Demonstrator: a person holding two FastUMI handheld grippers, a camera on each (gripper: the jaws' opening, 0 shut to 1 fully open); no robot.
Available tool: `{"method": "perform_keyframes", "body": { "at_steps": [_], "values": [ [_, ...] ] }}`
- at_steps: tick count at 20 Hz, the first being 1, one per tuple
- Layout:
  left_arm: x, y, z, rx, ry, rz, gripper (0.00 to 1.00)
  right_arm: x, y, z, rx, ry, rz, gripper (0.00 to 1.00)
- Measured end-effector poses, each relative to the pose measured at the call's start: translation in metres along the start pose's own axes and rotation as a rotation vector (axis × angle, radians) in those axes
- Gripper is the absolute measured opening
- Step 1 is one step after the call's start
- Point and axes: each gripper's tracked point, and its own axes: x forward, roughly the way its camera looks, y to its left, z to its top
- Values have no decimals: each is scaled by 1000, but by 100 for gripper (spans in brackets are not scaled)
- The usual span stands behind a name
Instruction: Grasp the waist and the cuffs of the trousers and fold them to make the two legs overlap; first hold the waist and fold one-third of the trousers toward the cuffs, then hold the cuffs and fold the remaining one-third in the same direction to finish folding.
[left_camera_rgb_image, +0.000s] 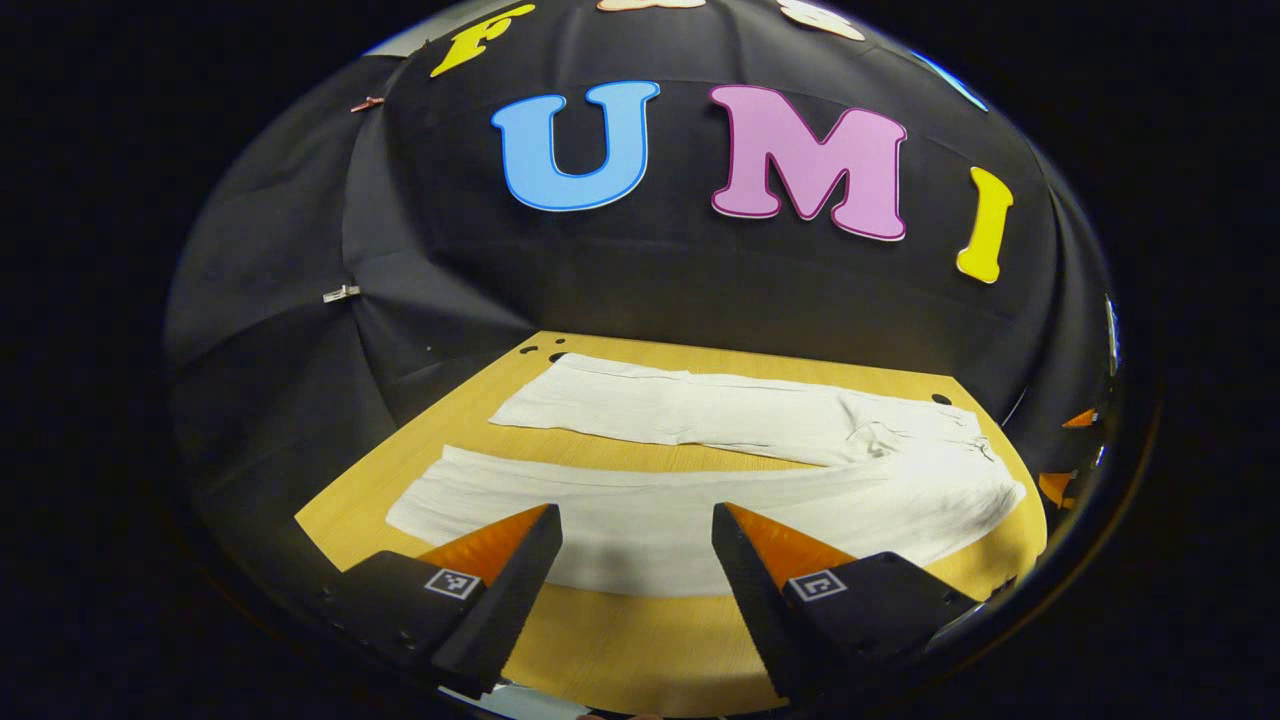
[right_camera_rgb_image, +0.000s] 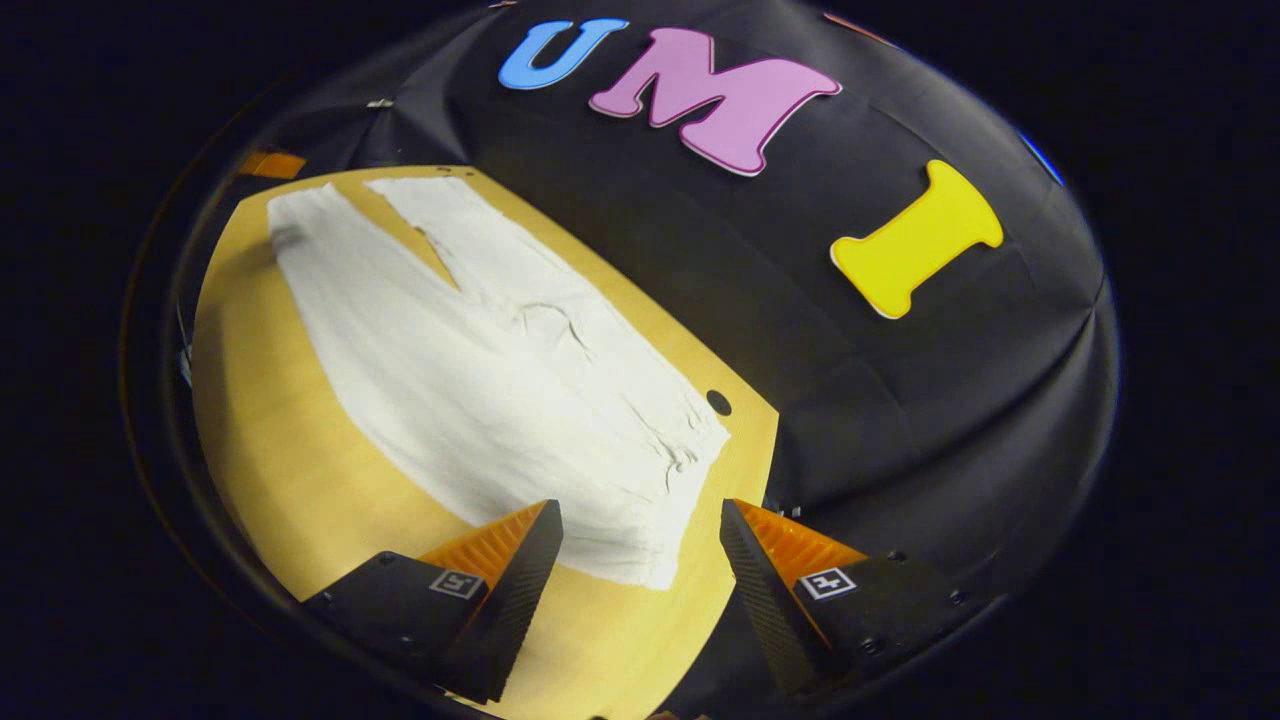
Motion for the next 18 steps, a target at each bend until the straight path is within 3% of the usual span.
{"method": "perform_keyframes", "body": {
  "at_steps": [9, 14, 18],
  "values": [
    [8, -3, -11, 26, 49, 20, 96, 49, -6, -89, -253, 147, 46, 98],
    [8, 14, -14, 15, 69, 67, 98, 74, 11, -92, -424, 138, 93, 98],
    [-1, 24, -19, 34, 81, 96, 98, 92, 12, -83, -539, 120, 55, 93]
  ]
}}
